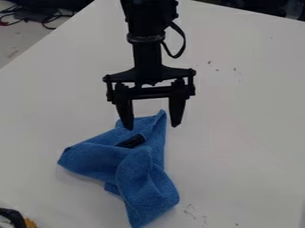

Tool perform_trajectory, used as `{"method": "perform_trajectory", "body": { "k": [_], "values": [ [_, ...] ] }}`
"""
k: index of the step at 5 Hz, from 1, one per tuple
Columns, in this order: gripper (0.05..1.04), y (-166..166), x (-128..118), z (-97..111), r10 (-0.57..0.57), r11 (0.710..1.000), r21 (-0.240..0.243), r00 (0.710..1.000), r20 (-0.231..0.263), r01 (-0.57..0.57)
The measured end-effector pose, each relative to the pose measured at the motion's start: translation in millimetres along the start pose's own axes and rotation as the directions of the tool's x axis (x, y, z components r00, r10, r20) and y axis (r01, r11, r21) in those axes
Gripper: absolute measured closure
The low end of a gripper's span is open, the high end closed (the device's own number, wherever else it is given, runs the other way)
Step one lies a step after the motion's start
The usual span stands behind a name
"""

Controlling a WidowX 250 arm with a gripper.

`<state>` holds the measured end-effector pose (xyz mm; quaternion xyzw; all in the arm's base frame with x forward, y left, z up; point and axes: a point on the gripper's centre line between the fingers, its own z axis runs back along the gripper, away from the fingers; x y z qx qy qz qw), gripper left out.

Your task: Move the cloth to the left of the table

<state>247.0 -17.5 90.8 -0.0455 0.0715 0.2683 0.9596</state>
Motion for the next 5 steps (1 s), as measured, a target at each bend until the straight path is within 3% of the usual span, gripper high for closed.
{"method": "perform_trajectory", "body": {
  "k": [1,2,3,4,5],
  "values": [
    [0.084,-5,24,12,-0.052,0.999,0.009,0.999,0.017,0.052],
    [0.084,-16,31,32,-0.095,0.995,0.049,0.994,0.049,0.093],
    [0.084,-43,16,47,-0.198,0.977,0.087,0.979,0.047,0.194],
    [0.084,-57,0,58,-0.228,0.968,0.111,0.974,0.018,0.225],
    [0.084,-69,-10,63,-0.242,0.966,0.098,0.970,0.012,0.240]
  ]
}}
